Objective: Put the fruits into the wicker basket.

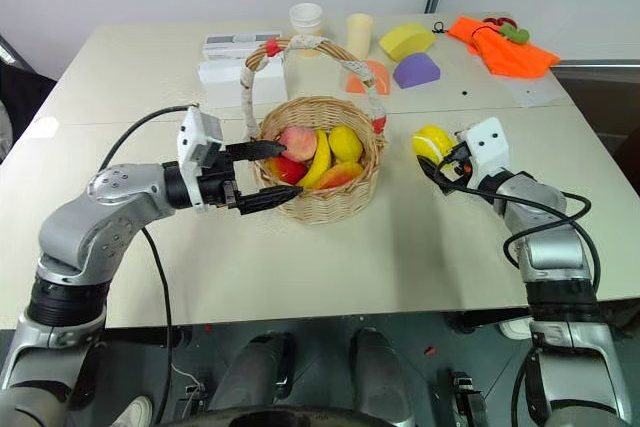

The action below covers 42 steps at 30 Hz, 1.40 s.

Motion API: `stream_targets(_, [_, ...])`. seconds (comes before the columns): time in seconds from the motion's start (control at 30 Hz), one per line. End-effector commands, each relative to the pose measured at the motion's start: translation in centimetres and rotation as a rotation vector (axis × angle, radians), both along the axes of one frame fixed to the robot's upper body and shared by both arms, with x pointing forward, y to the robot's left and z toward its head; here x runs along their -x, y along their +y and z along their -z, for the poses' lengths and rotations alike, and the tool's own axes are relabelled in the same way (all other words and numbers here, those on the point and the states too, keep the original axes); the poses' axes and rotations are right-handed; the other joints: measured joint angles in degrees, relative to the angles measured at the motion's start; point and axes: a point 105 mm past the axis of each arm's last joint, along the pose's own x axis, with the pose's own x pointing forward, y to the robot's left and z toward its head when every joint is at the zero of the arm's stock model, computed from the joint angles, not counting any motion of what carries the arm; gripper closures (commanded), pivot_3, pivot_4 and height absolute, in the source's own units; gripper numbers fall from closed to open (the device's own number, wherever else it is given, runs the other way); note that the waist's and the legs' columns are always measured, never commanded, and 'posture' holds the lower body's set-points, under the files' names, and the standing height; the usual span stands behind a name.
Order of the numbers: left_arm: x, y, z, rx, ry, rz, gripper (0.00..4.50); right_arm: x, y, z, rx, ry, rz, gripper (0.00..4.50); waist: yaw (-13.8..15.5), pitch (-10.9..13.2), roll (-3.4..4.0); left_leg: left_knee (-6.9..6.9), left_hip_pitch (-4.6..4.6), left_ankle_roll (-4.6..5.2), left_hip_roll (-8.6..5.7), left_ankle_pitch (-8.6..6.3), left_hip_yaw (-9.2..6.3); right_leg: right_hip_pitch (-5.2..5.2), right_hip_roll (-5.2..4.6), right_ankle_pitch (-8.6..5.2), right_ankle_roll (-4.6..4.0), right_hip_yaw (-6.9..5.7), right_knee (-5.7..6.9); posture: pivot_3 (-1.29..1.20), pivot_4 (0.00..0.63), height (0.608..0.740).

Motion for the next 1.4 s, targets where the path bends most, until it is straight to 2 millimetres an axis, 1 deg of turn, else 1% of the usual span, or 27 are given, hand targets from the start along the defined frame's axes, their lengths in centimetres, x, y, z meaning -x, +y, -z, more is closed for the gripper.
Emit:
stream_targets(0.03, [0.6, 0.0, -0.7, 0.01, -0.033, -0.006, 0.04, -0.7, -0.1, -0.3, 0.014, -0.029, -0.007, 0.0, 0.0, 0.0, 0.0, 0.0, 0.01, 0.0, 0.0, 0.0, -0.01, 0.0, 0.01, 0.0, 0.0, 0.0, 0.01, 0.0, 0.15, 0.74])
stream_targets(0.13, [0.6, 0.1, -0.7, 0.016, -0.027, -0.017, 0.04, -1.0, -0.5, 0.1, 0.021, -0.018, 0.016, 0.0, 0.0, 0.0, 0.0, -0.02, 0.01, 0.0, 0.01, 0.0, -0.04, 0.0, 0.03, 0.0, 0.0, -0.02, 0.02, 0.0, 0.15, 0.74])
stream_targets(0.23, [0.6, 0.1, -0.7, 0.019, -0.026, -0.022, 0.0, -1.2, -0.9, 0.0, 0.034, -0.039, 0.044, 0.81, 0.0, 0.0, 0.0, -0.02, 0.02, 0.0, 0.01, 0.0, -0.02, 0.0, 0.03, 0.0, 0.0, -0.01, 0.02, 0.0, 0.15, 0.74])
stream_targets(0.3, [0.6, 0.2, -0.8, 0.022, -0.025, -0.026, 0.0, -0.9, -0.7, -0.3, 0.023, -0.061, 0.039, 1.73, -0.1, 0.0, 0.0, -0.02, 0.02, 0.0, 0.01, 0.0, -0.02, 0.0, 0.03, 0.0, 0.0, -0.01, 0.03, 0.0, 0.15, 0.74])
stream_targets(0.43, [0.4, 0.7, -0.8, 0.027, -0.02, -0.039, 0.0, -0.1, -0.1, -1.4, 0.003, -0.11, 0.011, 1.73, 0.0, 0.0, 0.0, -0.02, 0.03, 0.0, 0.02, 0.0, -0.05, 0.0, 0.04, 0.0, 0.0, -0.01, 0.06, 0.0, 0.15, 0.74])
stream_targets(0.53, [0.3, 1.4, -0.6, 0.017, -0.018, -0.066, 0.0, 0.9, -0.2, -2.2, 0.029, -0.157, 0.013, 1.73, 0.0, 0.0, 0.01, -0.03, 0.03, 0.0, 0.01, 0.0, -0.04, -0.01, 0.04, 0.0, 0.0, -0.01, 0.06, 0.0, 0.15, 0.74])
stream_targets(0.6, [0.0, 2.9, -0.6, 0.022, -0.018, -0.121, 0.0, 3.0, -0.1, -3.6, 0.024, -0.174, -0.061, 1.73, 0.1, 0.0, 0.03, -0.04, 0.03, 0.0, 0.02, 0.0, -0.06, -0.01, 0.03, 0.0, 0.0, -0.01, 0.06, 0.0, 0.15, 0.74])
stream_targets(0.67, [-0.2, 4.6, -0.3, 0.019, -0.02, -0.179, 0.0, 5.7, 0.5, -4.7, 0.02, -0.153, -0.178, 1.73, 0.2, 0.0, 0.05, -0.05, 0.02, 0.0, 0.02, 0.0, -0.1, -0.01, 0.02, 0.0, 0.0, -0.02, 0.06, 0.0, 0.15, 0.74])
stream_targets(0.73, [-0.3, 5.6, 0.0, 0.013, -0.014, -0.206, 0.0, 7.3, 0.8, -5.3, 0.007, -0.117, -0.237, 1.73, 0.2, 0.0, 0.03, -0.07, 0.01, 0.01, 0.06, -0.01, -0.2, -0.01, 0.0, -0.01, 0.01, -0.03, 0.05, 0.0, 0.15, 0.74])
stream_targets(0.8, [-0.4, 6.6, 0.6, 0.0, -0.002, -0.233, 0.0, 8.4, 0.9, -5.6, -0.007, -0.07, -0.271, 1.73, 0.0, 0.0, 0.03, -0.03, 0.04, 0.01, 0.06, -0.01, -0.22, 0.04, 0.01, -0.01, 0.0, -0.01, 0.02, 0.0, 0.15, 0.74])
stream_targets(0.83, [-0.4, 7.0, 0.9, -0.007, 0.004, -0.241, 0.0, 8.7, 0.8, -5.5, 0.007, -0.044, -0.277, 1.73, 0.0, 0.0, 0.03, -0.02, 0.09, 0.01, 0.06, -0.01, -0.2, 0.08, 0.01, -0.02, -0.03, 0.03, 0.02, 0.0, 0.15, 0.74])
stream_targets(0.87, [-0.5, 7.2, 1.1, -0.011, 0.008, -0.245, 0.0, 8.7, 0.6, -5.2, 0.043, -0.042, -0.265, 1.73, 0.0, 0.0, 0.03, -0.02, 0.19, 0.01, 0.06, -0.01, -0.18, 0.17, 0.01, -0.11, -0.2, 0.04, 0.02, 0.0, 0.15, 0.74])
stream_targets(0.9, [-0.5, 7.2, 1.1, -0.007, 0.008, -0.244, 0.0, 8.2, 0.3, -4.9, 0.056, -0.044, -0.224, 1.73, 0.0, 0.0, 0.01, -0.02, 0.32, 0.01, 0.06, -0.01, -0.17, 0.31, 0.02, -0.14, -0.26, 0.04, 0.01, 0.0, 0.15, 0.74])
stream_targets(1.0, [-0.6, 6.9, 0.8, 0.01, 0.002, -0.233, 0.0, 7.2, 0.0, -4.1, 0.046, -0.022, -0.155, 1.73, 0.0, 0.0, -0.01, -0.08, 0.87, 0.0, 0.08, -0.02, -0.01, 0.85, 0.03, -0.24, -0.39, 0.0, -0.1, 0.0, 0.15, 0.74])
stream_targets(1.07, [-0.5, 6.4, 0.6, 0.017, -0.002, -0.211, 0.0, 6.6, 0.6, -3.7, -0.032, 0.005, -0.139, 1.19, 0.1, 0.0, -0.01, -0.11, 0.87, 0.0, 0.13, -0.02, -0.02, 0.84, 0.0, -0.24, -0.4, 0.03, -0.1, 0.0, 0.15, 0.74])
stream_targets(1.17, [-0.2, 5.8, 0.5, 0.027, -0.002, -0.187, 0.0, 5.7, 2.0, -2.6, 0.049, -0.03, -0.11, 0.03, 0.1, 0.0, -0.01, -0.14, 0.86, 0.0, 0.13, -0.02, -0.09, 0.81, -0.01, -0.25, -0.36, 0.04, -0.09, 0.0, 0.15, 0.74])
stream_targets(1.2, [-0.1, 5.6, 0.5, 0.031, -0.001, -0.179, 0.0, 5.4, 2.4, -2.3, 0.078, -0.05, -0.104, 0.03, 0.1, 0.0, 0.0, -0.16, 0.86, 0.0, 0.12, -0.02, -0.11, 0.81, 0.0, -0.25, -0.35, 0.04, -0.09, 0.0, 0.15, 0.74])
stream_targets(1.3, [0.3, 4.7, 0.3, 0.05, -0.001, -0.148, 0.0, 4.4, 3.3, -1.9, 0.082, -0.084, -0.08, 0.03, 0.0, 0.0, 0.0, -0.18, 0.85, 0.0, 0.11, -0.02, -0.1, 0.79, 0.0, -0.25, -0.35, 0.04, -0.09, 0.0, 0.15, 0.74])
stream_targets(1.4, [0.9, 3.6, 0.0, 0.064, -0.006, -0.104, 0.0, 3.2, 3.7, -1.7, 0.081, -0.106, -0.038, 0.03, 0.0, 0.0, 0.0, -0.15, 0.85, 0.0, 0.11, -0.02, -0.12, 0.8, -0.01, -0.24, -0.35, 0.07, -0.08, 0.0, 0.15, 0.74])
